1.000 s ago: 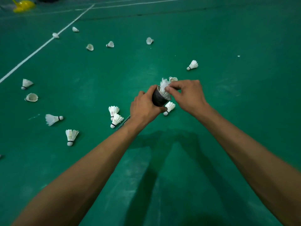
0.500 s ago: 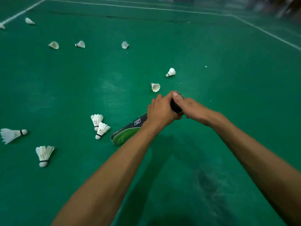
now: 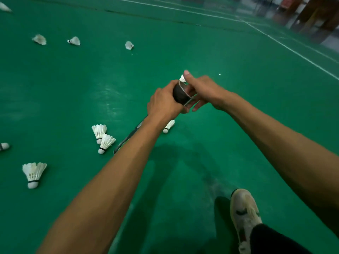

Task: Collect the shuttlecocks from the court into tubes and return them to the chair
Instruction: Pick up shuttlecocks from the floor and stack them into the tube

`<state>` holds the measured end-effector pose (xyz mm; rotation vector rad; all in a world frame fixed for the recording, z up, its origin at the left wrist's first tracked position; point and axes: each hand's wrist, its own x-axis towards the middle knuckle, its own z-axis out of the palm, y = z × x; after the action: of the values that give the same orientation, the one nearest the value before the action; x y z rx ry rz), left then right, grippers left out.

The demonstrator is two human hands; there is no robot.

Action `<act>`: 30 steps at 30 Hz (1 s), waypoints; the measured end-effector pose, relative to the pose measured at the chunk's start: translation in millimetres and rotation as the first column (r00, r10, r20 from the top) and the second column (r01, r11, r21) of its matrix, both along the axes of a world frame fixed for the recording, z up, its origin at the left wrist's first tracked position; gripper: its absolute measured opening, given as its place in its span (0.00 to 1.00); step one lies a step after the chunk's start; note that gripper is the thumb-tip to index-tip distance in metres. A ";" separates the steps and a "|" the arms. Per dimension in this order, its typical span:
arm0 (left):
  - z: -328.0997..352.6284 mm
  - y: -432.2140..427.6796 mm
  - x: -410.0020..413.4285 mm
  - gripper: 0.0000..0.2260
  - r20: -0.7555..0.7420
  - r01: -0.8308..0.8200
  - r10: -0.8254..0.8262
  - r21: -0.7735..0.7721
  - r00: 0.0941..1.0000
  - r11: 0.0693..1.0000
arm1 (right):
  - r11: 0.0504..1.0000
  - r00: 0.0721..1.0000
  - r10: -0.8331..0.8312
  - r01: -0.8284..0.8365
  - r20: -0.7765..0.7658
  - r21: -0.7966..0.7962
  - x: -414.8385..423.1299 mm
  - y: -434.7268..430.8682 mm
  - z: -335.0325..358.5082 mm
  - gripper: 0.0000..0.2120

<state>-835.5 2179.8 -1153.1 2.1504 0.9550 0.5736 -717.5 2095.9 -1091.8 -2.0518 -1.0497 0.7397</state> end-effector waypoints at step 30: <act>-72.8 77.5 -22.6 0.46 -0.471 -0.302 0.340 0.157 0.814 0.940 | 0.878 0.984 0.093 -0.007 0.154 -0.479 99.8 137.2 -263.7 0.17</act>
<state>-858.1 2257.3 -1226.0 2.2642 1.6235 0.2071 -617.7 2233.1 -1355.5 -2.5573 -1.0991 0.9332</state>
